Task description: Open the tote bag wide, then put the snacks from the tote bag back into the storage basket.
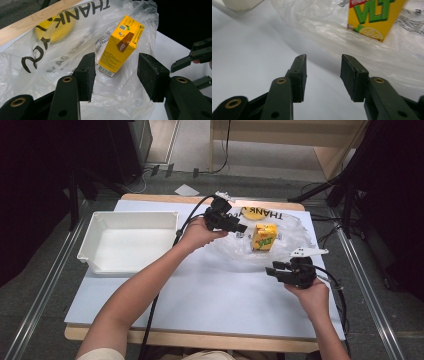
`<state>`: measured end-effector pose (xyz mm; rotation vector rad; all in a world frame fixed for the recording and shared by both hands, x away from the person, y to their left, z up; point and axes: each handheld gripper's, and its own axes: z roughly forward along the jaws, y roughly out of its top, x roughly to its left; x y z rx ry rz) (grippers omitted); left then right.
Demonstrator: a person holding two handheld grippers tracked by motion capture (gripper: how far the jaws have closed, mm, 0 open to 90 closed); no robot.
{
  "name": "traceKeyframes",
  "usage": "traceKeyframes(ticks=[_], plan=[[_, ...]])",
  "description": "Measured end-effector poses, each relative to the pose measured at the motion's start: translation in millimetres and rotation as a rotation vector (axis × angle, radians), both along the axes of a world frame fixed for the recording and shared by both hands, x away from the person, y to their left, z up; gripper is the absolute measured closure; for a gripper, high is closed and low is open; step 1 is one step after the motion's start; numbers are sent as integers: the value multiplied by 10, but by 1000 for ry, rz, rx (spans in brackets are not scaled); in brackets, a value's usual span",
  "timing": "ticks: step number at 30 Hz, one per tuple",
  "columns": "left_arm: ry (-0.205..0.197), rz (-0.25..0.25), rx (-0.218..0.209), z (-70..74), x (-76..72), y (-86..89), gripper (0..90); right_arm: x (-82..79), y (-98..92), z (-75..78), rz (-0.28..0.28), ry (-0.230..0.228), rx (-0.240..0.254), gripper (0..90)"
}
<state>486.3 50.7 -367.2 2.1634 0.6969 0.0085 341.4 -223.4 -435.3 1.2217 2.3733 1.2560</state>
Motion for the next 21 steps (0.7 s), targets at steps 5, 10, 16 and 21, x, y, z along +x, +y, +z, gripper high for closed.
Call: traceKeyframes(ticks=[5,10,16,21], plan=[[-3,-19,6,-24,-5,-40,475,-72,71,-70,20,12,-14,554],[-9,-40,5,-55,-14,-81,452,-115,96,-114,28,35,0,522],[-10,-53,12,-95,2,-111,437,-158,96,-142,40,36,3,499],[-16,-78,28,-96,54,-158,437,-186,79,-164,43,35,-2,498]])
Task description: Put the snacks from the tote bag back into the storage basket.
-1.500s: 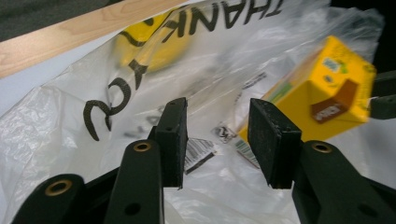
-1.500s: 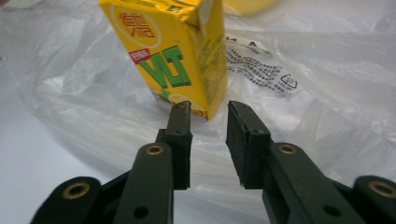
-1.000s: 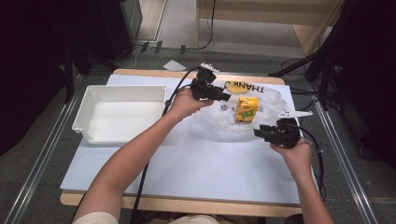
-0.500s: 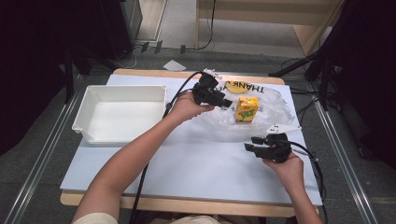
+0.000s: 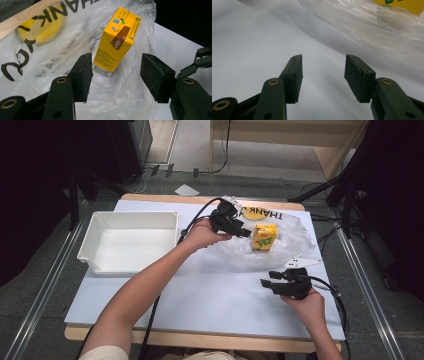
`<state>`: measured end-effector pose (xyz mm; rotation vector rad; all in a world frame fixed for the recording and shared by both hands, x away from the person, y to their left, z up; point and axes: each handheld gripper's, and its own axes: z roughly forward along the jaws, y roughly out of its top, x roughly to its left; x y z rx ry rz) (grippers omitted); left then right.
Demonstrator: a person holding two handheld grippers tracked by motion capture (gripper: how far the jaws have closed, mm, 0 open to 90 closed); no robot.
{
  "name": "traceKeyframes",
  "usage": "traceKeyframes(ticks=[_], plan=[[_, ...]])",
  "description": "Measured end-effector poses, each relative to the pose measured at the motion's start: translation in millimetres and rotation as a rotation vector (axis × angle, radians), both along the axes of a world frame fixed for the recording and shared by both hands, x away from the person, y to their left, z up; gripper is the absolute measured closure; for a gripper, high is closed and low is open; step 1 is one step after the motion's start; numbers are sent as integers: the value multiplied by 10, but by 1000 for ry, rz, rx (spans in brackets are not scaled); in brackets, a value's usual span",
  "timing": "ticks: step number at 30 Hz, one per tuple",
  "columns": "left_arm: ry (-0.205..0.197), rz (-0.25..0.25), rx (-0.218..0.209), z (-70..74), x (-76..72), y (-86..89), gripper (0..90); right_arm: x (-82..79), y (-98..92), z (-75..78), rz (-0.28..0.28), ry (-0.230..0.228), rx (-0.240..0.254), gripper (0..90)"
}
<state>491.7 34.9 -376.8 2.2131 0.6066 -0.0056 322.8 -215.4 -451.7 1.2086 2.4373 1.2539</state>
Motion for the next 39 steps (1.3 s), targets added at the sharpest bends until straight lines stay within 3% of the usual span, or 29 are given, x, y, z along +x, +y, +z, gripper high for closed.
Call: traceKeyframes(ticks=[8,18,33,39], plan=[[-27,-78,31,-30,99,-127,407,5,-1,-28,3,3,-1,491],[-48,-149,2,-127,187,-228,358,-14,0,-35,6,8,6,486],[-32,-171,18,-255,263,-360,357,-34,-20,-57,-1,17,1,484],[-36,-185,47,-279,293,-472,362,-32,-27,-67,-2,17,-4,484]])
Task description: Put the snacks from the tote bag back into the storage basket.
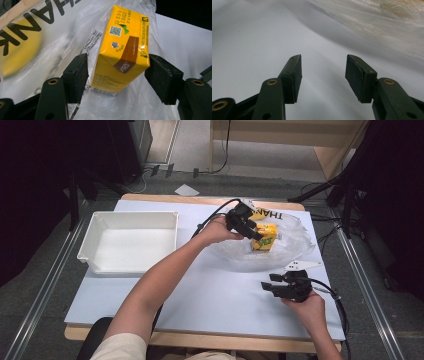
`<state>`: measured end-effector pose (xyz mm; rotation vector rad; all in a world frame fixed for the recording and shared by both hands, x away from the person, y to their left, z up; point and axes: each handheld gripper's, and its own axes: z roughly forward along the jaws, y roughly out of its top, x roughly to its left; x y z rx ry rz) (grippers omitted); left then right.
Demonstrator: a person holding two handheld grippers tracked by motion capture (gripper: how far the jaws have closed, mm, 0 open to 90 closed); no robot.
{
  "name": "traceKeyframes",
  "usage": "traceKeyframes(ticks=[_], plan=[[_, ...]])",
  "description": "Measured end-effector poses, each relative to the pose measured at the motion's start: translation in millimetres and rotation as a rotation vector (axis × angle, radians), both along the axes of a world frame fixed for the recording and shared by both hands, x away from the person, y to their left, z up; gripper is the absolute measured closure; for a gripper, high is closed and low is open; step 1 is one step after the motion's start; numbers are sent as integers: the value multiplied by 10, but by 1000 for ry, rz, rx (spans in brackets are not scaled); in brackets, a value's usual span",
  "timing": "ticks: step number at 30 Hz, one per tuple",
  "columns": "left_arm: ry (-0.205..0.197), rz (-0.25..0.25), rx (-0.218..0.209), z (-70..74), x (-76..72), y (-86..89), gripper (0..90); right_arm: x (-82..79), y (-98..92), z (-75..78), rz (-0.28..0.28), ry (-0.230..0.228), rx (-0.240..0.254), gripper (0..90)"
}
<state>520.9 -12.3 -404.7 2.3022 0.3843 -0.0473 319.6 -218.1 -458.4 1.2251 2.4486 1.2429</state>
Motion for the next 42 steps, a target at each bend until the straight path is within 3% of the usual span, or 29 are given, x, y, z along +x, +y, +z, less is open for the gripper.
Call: traceKeyframes(ticks=[15,21,42], plan=[[8,-17,18,-133,18,-200,409,0,1,-14,3,3,3,483],[10,-1,14,-168,23,-237,443,2,7,-21,5,6,3,483],[-44,5,79,-123,-29,-261,516,18,0,-55,12,22,-7,482]])
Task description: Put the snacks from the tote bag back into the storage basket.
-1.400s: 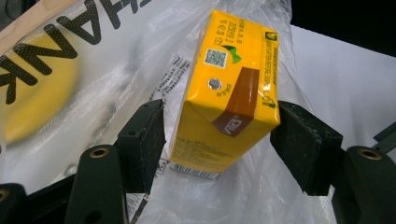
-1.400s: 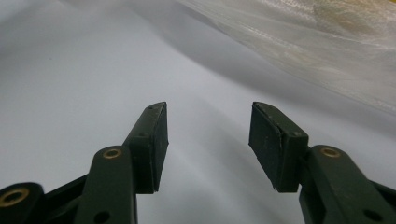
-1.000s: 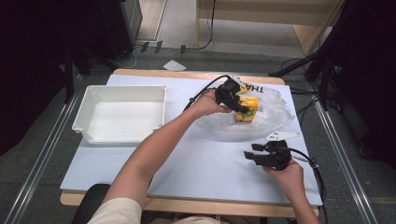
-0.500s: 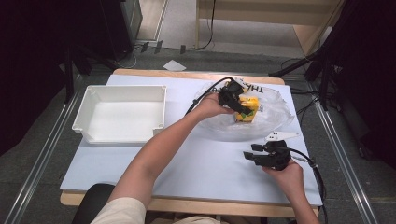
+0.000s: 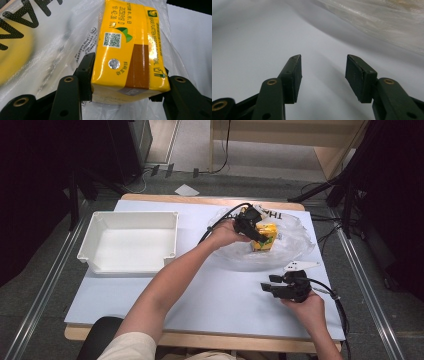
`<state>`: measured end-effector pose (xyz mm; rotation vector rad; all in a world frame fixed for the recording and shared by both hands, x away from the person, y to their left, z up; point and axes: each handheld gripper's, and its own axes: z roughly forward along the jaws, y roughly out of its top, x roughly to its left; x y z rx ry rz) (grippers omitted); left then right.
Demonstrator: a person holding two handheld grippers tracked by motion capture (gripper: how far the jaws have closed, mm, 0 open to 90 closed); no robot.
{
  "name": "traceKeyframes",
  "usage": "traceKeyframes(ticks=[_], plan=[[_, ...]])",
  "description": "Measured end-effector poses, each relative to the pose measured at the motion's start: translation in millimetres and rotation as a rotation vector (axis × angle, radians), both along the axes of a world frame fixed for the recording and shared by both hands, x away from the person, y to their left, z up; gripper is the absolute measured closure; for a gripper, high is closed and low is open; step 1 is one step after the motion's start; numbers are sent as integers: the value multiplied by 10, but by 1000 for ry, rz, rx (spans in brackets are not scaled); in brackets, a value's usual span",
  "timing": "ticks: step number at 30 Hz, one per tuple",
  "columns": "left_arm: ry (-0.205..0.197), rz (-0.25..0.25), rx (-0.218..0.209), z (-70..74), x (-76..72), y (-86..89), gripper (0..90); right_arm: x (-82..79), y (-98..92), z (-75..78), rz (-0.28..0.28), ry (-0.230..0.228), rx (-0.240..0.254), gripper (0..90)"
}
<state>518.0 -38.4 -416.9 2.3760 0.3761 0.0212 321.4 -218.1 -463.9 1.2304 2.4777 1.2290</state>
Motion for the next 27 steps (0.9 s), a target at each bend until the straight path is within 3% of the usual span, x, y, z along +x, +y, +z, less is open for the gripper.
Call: traceKeyframes(ticks=[4,14,27], plan=[[-7,7,16,17,-13,-13,522,-2,5,-3,5,1,2,482],[24,25,13,81,-9,-16,527,-2,-3,2,1,-5,3,483],[24,37,-3,401,-65,40,526,-7,-5,6,3,-6,8,487]])
